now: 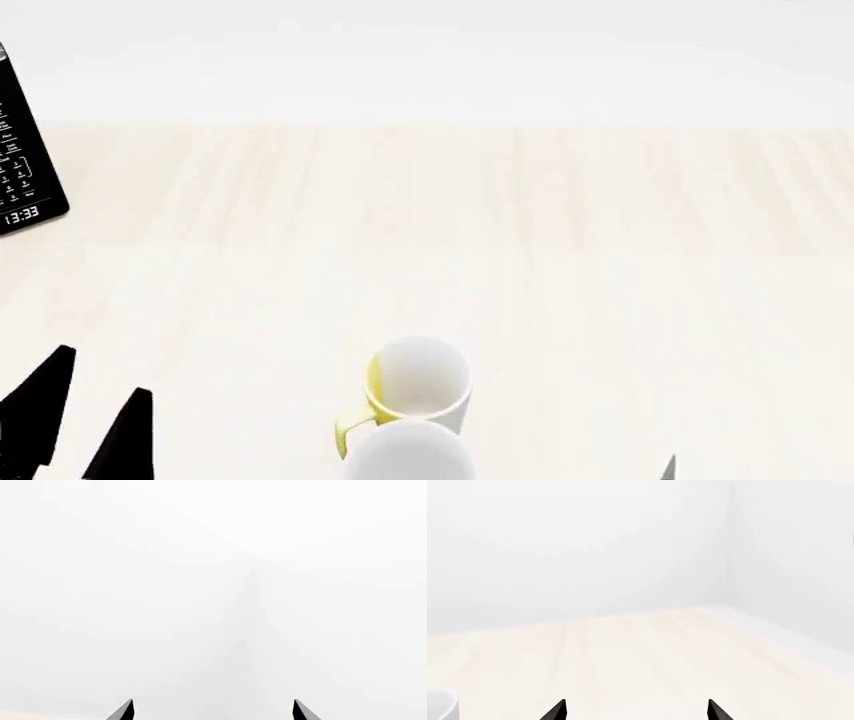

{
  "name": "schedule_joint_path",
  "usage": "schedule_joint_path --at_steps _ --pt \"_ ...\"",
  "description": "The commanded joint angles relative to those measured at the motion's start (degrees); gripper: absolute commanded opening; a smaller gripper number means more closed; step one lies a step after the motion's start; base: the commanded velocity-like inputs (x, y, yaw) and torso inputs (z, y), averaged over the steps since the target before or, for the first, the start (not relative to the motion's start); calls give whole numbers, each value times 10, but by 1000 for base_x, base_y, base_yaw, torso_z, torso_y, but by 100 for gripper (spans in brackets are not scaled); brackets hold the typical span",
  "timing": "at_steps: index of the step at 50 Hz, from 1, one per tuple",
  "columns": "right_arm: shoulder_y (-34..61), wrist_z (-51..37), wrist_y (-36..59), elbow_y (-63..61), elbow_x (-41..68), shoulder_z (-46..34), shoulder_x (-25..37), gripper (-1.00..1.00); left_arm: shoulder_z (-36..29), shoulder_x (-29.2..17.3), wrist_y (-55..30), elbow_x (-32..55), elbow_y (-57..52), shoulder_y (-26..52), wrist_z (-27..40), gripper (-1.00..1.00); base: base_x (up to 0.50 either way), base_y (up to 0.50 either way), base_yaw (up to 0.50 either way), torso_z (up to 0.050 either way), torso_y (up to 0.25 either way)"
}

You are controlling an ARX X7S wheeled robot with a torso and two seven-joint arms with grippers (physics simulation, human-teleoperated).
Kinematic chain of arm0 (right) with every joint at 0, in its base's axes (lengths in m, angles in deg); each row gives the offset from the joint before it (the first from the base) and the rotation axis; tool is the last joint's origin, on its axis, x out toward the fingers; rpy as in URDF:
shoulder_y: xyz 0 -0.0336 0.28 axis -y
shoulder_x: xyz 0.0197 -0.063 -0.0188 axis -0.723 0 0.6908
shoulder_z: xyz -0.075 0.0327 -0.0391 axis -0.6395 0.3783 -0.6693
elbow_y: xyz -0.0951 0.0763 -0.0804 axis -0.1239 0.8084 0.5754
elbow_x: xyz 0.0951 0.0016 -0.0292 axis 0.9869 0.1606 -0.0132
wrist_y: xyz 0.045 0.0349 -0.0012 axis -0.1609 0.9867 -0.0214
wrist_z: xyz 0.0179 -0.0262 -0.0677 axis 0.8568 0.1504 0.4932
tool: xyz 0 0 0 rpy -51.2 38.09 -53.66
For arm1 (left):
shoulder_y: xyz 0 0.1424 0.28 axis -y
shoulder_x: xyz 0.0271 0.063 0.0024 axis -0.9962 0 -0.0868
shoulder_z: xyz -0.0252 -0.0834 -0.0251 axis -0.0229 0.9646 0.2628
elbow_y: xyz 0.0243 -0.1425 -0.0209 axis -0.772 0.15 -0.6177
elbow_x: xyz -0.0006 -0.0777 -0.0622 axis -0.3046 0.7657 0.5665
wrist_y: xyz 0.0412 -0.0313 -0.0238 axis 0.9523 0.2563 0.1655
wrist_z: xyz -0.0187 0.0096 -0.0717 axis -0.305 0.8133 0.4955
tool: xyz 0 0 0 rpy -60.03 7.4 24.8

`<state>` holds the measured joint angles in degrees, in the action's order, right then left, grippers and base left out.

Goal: Put the yellow and white mug to the front of the white mug.

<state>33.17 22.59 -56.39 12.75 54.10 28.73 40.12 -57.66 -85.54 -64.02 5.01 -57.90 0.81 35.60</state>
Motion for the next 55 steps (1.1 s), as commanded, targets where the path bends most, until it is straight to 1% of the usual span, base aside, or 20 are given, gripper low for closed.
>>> schedule_joint_path --at_steps 1,2,5,6,9,10,11,12,13,15,16,17,19,21,24,26,30,38,50,55 --pt "-12 3 -59 1 -27 -5 -5 100 37 31 59 -15 -83 -69 78 100 0 0 0 0 0" --pt "-13 5 -66 2 -30 -7 -6 100 35 29 51 -7 -95 -75 83 100 0 0 0 0 0" --pt "-17 5 -82 -8 -48 -12 -4 100 35 33 57 -24 -119 -86 102 100 0 0 0 0 0" --pt "-18 5 -81 -10 -47 -12 -3 100 39 39 68 -43 -121 -86 110 100 0 0 0 0 0" --pt "-19 4 -85 -8 -46 -10 -3 100 37 42 76 -46 -163 -110 122 100 0 0 0 0 0" --pt "-19 4 -85 -7 -46 -9 -3 100 40 49 92 -67 -170 -115 126 100 0 0 0 0 0" --pt "-21 0 -84 -10 -45 -6 -3 100 40 49 97 -65 -203 -132 132 100 0 0 0 0 0" --pt "-22 -2 -83 -13 -45 -5 -3 100 42 52 104 -79 -211 -137 138 100 0 0 0 0 0" --pt "-27 -6 -86 -21 -46 -1 -3 100 36 46 101 -66 -245 -154 139 100 0 0 0 0 0" --pt "-33 -9 -92 -31 -44 4 -3 100 42 55 119 -98 -266 -165 148 100 0 0 0 0 0" --pt "-40 -12 -106 -39 -43 11 -5 100 38 50 120 -82 -290 -178 148 100 0 0 0 0 0" --pt "-44 -14 -112 -45 -43 15 -5 100 42 56 131 -98 -294 -181 150 100 0 0 0 0 0" --pt "-57 -17 -122 -67 -41 23 -4 100 45 53 132 -100 -315 -190 158 100 0 0 0 0 0" --pt "-65 -20 -125 -81 -39 28 -2 100 44 46 129 -85 -331 -196 163 100 0 0 0 0 0" --pt "-78 -23 -129 -99 -36 36 0 100 55 42 131 -82 -355 -204 178 100 0 0 0 0 0" --pt "-95 -26 -149 -120 -37 46 0 100 64 34 133 -65 -379 -214 188 100 0 0 0 0 0" --pt "-128 -35 -168 -166 -34 68 1 100 81 26 141 -60 -420 -232 203 100 0 0 0 0 0" --pt "-159 -36 -193 -206 -28 85 5 100 87 19 133 -65 -446 -239 223 100 0 0 0 0 0" --pt "-211 -24 -307 -224 -62 112 -17 100 103 4 134 -37 -470 -249 247 100 0 0 0 0 0" --pt "-235 -25 -352 -227 -54 130 -24 100 116 -1 143 -24 -486 -260 256 100 0 0 0 0 0"
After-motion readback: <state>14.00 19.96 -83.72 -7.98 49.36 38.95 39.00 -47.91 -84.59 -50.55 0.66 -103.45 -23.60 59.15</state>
